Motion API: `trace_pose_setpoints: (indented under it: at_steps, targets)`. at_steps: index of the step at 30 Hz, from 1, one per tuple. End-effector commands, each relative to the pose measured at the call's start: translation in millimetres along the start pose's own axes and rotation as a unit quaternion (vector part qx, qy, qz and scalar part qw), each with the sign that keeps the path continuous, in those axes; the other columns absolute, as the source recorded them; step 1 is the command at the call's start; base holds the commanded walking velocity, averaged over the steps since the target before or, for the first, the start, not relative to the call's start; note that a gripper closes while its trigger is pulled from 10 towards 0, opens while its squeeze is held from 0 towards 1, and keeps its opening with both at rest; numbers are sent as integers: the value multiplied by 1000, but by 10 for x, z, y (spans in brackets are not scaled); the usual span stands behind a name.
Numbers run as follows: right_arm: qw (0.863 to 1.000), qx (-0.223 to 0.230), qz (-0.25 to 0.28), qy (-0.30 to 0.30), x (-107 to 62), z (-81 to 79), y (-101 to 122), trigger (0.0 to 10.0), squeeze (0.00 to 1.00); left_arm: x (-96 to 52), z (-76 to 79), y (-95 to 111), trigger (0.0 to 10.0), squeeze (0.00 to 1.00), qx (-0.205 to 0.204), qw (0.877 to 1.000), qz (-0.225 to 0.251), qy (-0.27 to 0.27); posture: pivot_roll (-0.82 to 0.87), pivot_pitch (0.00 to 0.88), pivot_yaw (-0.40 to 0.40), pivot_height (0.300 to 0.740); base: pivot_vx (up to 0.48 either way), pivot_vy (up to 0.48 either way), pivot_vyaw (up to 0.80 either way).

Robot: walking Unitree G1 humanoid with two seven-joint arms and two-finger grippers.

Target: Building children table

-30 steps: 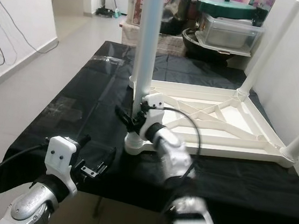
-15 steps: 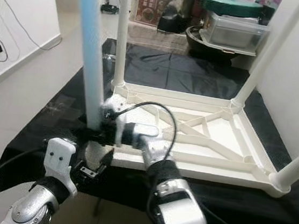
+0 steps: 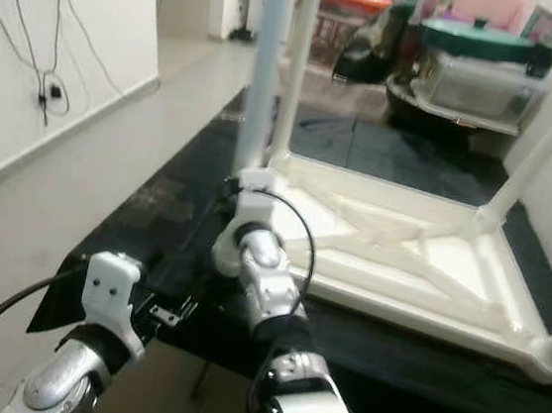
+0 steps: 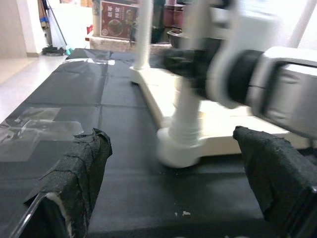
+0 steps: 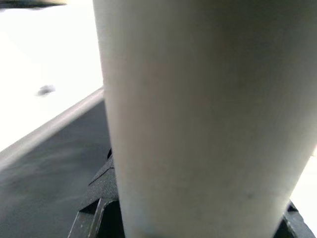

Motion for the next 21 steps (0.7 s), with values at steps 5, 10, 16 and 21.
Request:
trace_pose_setpoints:
  at_steps: [5,10,16,21]
  targets:
    - [998,38,-6,-48,-229,-142,-107,0,0,-57,-2,-48,10000,0,-2,1000,-6,5,128,0,-96,740,0,0,0]
    - [997,37,36,63,-240,-550,1,10000,1000,-80,-5,-75,10000,0,-3,1000,-11,7,126,0,-98,740,0,0,0]
    - [975,81,41,202,-205,-712,103,10000,0,-59,-28,-53,10000,0,-1,1000,-7,9,130,0,-93,740,0,0,0]
    - [921,63,31,384,-285,-863,123,10000,0,-48,-25,-35,10000,0,-1,1000,-4,7,130,0,-93,740,0,0,0]
Point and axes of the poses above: a point about 5 cm out from each wrist's last joint towards the gripper, its own x axis pointing out of the wrist towards the gripper, its own y axis along the axis of the wrist's last joint, z = x × y, the point moved 6 cm from there along x, pointing out of the wrist towards the gripper, and after that the axes turned 7 degrees about -x, right-handed, at the moved point
